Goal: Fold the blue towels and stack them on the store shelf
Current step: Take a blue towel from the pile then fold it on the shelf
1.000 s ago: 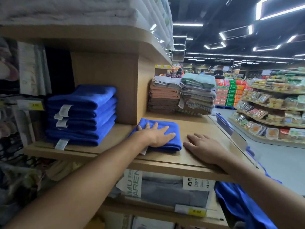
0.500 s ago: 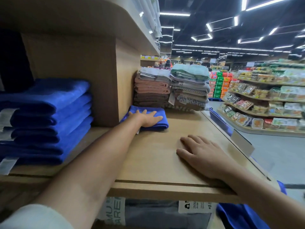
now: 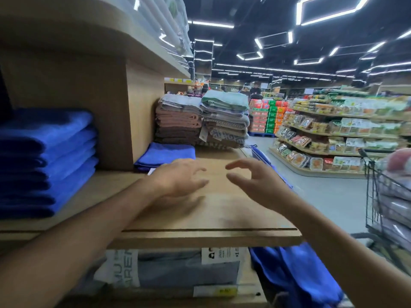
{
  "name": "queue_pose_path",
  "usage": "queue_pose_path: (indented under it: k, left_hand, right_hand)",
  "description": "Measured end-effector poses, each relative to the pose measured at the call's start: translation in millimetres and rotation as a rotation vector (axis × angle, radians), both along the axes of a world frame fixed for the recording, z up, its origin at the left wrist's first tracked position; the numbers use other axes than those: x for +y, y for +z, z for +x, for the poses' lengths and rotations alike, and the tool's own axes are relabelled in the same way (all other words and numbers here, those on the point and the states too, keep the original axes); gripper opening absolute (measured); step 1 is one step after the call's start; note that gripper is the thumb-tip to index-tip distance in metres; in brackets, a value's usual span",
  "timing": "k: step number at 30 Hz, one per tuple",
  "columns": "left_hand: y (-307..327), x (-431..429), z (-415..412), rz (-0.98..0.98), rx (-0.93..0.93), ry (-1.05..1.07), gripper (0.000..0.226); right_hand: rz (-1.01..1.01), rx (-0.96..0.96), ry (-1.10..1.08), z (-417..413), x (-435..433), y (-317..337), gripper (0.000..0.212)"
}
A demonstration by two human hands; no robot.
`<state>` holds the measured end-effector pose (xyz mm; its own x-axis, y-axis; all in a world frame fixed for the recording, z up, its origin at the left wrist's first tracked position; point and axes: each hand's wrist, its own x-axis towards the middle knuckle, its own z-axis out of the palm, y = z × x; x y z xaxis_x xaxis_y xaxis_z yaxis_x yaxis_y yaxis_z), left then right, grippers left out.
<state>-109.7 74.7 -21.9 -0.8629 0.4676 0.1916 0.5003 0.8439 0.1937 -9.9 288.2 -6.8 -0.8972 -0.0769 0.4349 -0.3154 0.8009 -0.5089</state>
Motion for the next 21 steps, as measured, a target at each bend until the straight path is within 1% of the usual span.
queue_pose_path:
  k: [2, 3, 6, 8, 9, 10, 11, 12, 14, 15, 17, 19, 21]
  left_hand:
    - [-6, 6, 39, -0.046, -0.091, -0.097, 0.087]
    - [-10, 10, 54, -0.093, -0.127, -0.118, 0.091]
    - [-24, 19, 80, -0.176, -0.183, -0.033, 0.078]
    - [-29, 23, 87, -0.184, -0.163, 0.002, 0.073]
    - [-30, 23, 88, -0.188, -0.158, 0.006, 0.072]
    - [-30, 23, 89, -0.192, -0.158, 0.009, 0.072]
    - [-31, 23, 89, -0.193, -0.163, 0.016, 0.072]
    - [-31, 23, 89, -0.191, -0.168, 0.022, 0.072]
    - [-31, 23, 88, -0.179, -0.17, 0.027, 0.072]
    - [-31, 23, 88, -0.172, -0.171, 0.029, 0.072]
    - [-31, 22, 90, -0.166, -0.17, 0.027, 0.073]
    - [-30, 22, 91, -0.156, -0.168, 0.026, 0.072]
    - [-30, 22, 92, -0.139, -0.173, 0.022, 0.072]
  right_hand:
    - [-0.052, 0.069, 0.018, 13, 27, 24, 0.017]
    - [-0.067, 0.094, 0.009, 18, 43, 35, 0.014]
    - [-0.13, 0.173, -0.081, 23, 92, 50, 0.015]
    - [-0.195, 0.183, -0.196, 15, 124, 35, 0.014]
    - [-0.225, 0.14, -0.265, 9, 138, 20, 0.013]
    - [-0.242, 0.053, -0.343, 3, 151, 1, 0.013]
    - [-0.222, -0.075, -0.42, -3, 161, -20, 0.012]
    - [-0.169, -0.223, -0.484, -7, 168, -42, 0.016]
    - [-0.021, -0.481, -0.538, -6, 173, -84, 0.045]
    - [0.019, -0.542, -0.541, -4, 173, -102, 0.049]
    - [0.032, -0.529, -0.589, 0, 175, -128, 0.04]
    - [0.045, -0.424, -0.662, -1, 179, -137, 0.029]
    - [0.007, -0.314, -0.675, -5, 180, -130, 0.029]
